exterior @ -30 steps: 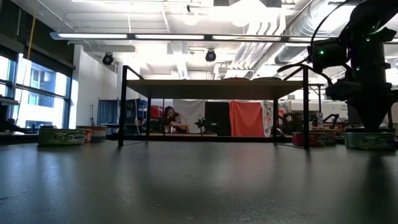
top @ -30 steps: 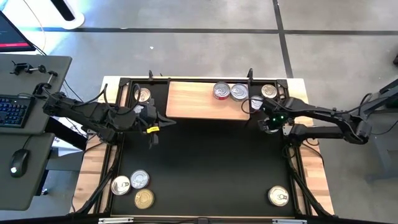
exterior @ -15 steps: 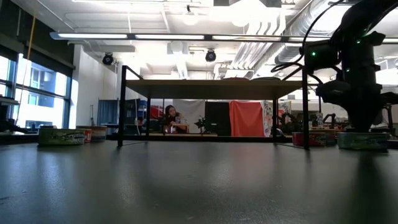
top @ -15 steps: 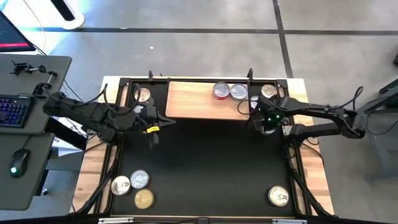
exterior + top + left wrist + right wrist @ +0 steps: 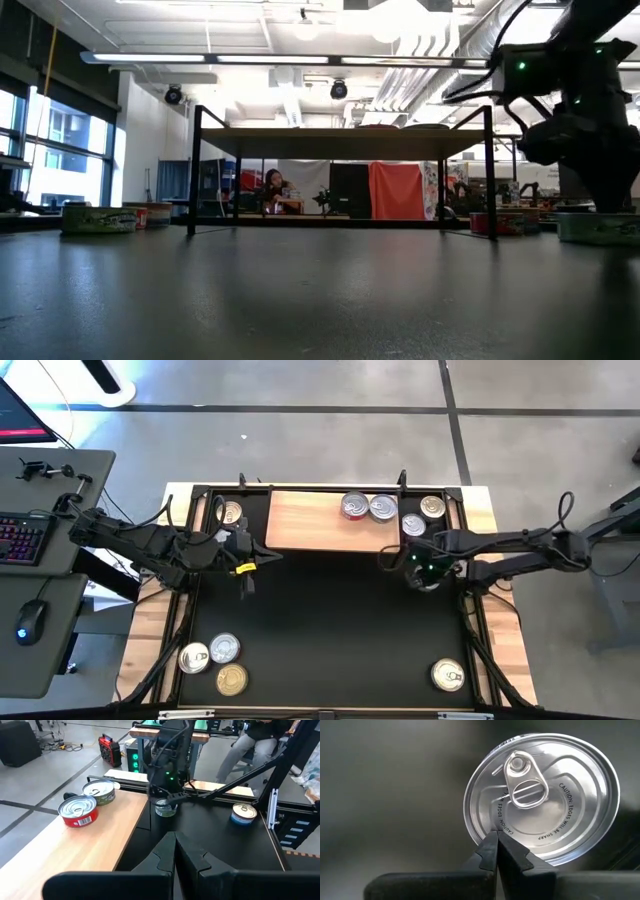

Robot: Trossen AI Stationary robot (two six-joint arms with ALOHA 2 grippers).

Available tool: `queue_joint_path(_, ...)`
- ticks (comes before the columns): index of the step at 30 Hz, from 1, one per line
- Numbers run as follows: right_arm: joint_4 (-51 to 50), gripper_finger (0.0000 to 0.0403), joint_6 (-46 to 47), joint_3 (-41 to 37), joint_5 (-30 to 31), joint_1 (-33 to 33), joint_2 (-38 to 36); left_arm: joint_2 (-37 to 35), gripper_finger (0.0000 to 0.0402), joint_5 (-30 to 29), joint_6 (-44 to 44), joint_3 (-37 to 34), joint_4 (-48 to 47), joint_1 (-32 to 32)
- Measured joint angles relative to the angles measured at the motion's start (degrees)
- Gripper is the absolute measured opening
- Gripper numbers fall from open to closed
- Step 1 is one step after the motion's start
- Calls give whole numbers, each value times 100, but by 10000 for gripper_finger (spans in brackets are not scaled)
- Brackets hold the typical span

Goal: Stack canned seafood by type on shelf
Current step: Stack the green tuna can on top of the green tuna can on the shelf

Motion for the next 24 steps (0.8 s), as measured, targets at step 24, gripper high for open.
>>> queue_joint_path(24, 3514, 0, 2314, -15, 598, 2674, 747, 763, 0, 777, -19, 7, 52, -1)
